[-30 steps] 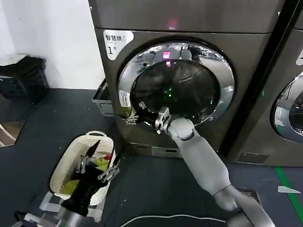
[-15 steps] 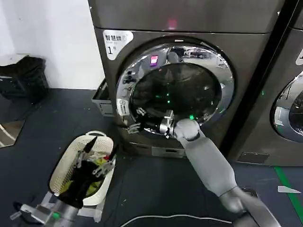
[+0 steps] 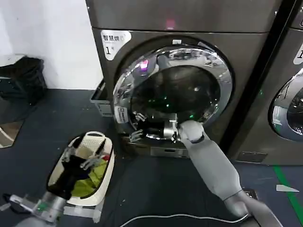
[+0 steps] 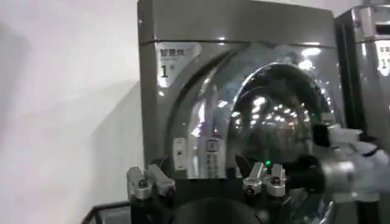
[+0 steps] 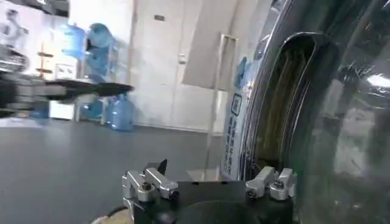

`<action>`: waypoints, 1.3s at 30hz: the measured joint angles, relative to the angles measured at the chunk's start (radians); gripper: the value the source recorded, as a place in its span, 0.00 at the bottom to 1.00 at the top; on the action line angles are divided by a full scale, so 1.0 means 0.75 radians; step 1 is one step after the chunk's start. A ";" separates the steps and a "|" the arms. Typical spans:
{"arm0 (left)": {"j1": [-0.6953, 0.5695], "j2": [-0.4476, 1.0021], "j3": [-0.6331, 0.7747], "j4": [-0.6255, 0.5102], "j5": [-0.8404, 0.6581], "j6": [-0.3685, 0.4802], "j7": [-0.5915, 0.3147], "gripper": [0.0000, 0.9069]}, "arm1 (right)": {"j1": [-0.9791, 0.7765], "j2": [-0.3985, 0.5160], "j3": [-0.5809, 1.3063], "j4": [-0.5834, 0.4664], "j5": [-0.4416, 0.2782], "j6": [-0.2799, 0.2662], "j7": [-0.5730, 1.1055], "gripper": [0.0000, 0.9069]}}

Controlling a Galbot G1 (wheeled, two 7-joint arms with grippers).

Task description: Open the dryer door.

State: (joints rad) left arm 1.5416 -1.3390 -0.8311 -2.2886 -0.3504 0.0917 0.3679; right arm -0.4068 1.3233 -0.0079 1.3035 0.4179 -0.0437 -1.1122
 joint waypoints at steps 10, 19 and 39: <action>-0.118 0.151 -0.009 0.111 -0.137 0.046 -0.066 1.00 | -0.042 -0.033 0.009 0.048 0.016 0.012 -0.090 1.00; -0.245 0.298 0.027 0.234 -0.230 0.101 -0.116 1.00 | -0.082 -0.074 0.020 0.092 0.066 0.012 -0.206 1.00; -0.432 0.472 0.110 0.384 -0.501 0.124 0.003 1.00 | -0.214 -0.211 0.060 0.239 0.115 0.006 -0.389 1.00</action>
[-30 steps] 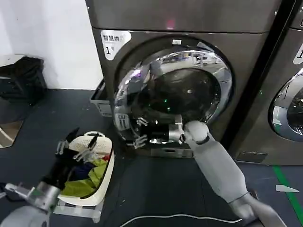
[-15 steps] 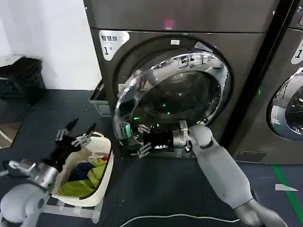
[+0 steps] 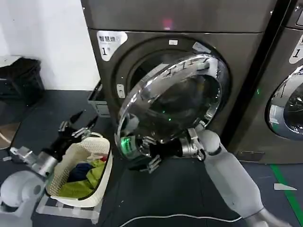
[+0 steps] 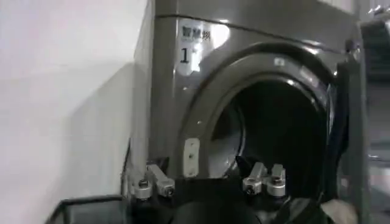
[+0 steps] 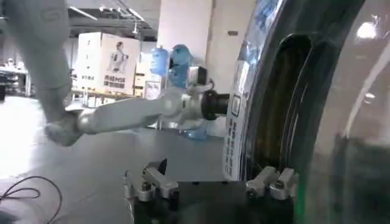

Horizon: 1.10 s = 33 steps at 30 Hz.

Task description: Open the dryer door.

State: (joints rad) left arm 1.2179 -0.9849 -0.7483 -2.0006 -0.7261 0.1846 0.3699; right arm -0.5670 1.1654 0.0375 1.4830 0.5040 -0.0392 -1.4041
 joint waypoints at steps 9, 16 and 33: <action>-0.066 0.059 0.078 0.013 -0.038 0.016 0.056 1.00 | -0.049 -0.067 0.049 0.045 0.032 0.004 -0.027 1.00; -0.078 0.086 0.115 0.001 -0.046 0.022 0.075 1.00 | -0.096 -0.108 0.097 0.081 0.063 0.006 -0.031 1.00; -0.130 0.118 0.278 -0.016 -0.060 0.039 0.147 1.00 | -0.251 -0.141 0.365 0.093 0.046 0.031 -0.022 1.00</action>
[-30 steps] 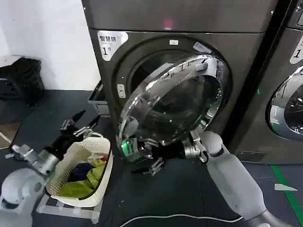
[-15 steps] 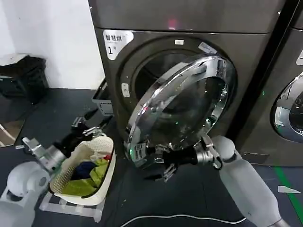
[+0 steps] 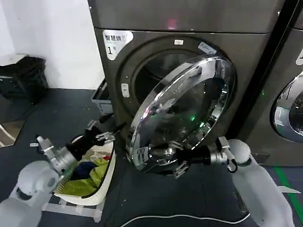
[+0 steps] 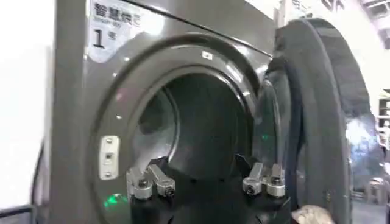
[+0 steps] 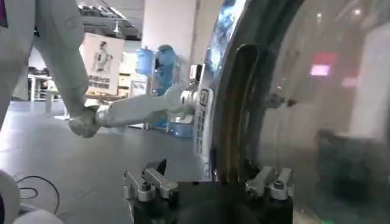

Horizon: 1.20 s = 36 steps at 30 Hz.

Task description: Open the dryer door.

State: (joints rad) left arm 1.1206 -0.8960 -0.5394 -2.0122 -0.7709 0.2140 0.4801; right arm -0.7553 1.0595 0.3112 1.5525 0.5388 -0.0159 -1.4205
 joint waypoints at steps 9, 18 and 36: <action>-0.043 0.017 0.085 0.008 0.011 0.004 0.041 1.00 | -0.135 -0.032 0.323 0.032 -0.014 0.010 -0.014 1.00; -0.099 0.020 0.202 0.003 0.020 0.010 0.064 1.00 | -0.266 0.009 0.594 0.076 -0.064 0.004 0.093 1.00; -0.165 0.020 0.434 -0.063 0.066 -0.003 0.085 1.00 | -0.515 0.140 1.141 0.253 -0.002 0.034 0.883 1.00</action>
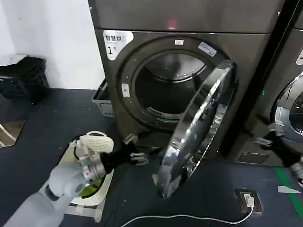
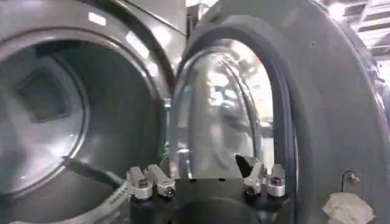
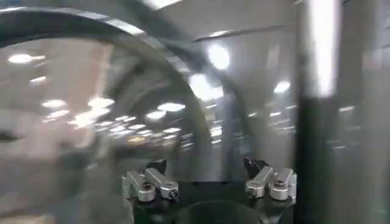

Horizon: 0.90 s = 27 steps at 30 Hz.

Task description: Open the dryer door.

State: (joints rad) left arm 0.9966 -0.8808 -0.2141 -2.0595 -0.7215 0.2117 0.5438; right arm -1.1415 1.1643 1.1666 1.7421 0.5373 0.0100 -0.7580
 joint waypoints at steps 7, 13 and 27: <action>-0.034 0.000 0.097 -0.021 -0.002 -0.023 0.000 1.00 | -0.039 -0.006 0.172 0.092 -0.128 -0.042 0.382 1.00; -0.089 -0.004 0.206 -0.021 0.001 -0.031 -0.023 1.00 | -0.101 -0.014 0.306 0.151 -0.227 -0.112 0.583 1.00; -0.297 -0.104 0.514 0.079 -0.002 -0.035 -0.086 1.00 | -0.193 -0.060 0.581 0.198 -0.271 -0.239 0.888 1.00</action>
State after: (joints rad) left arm 0.7736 -0.9588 0.1713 -2.0003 -0.7232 0.1858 0.4793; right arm -1.2860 1.1195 1.6022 1.8908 0.3339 -0.1694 -0.0921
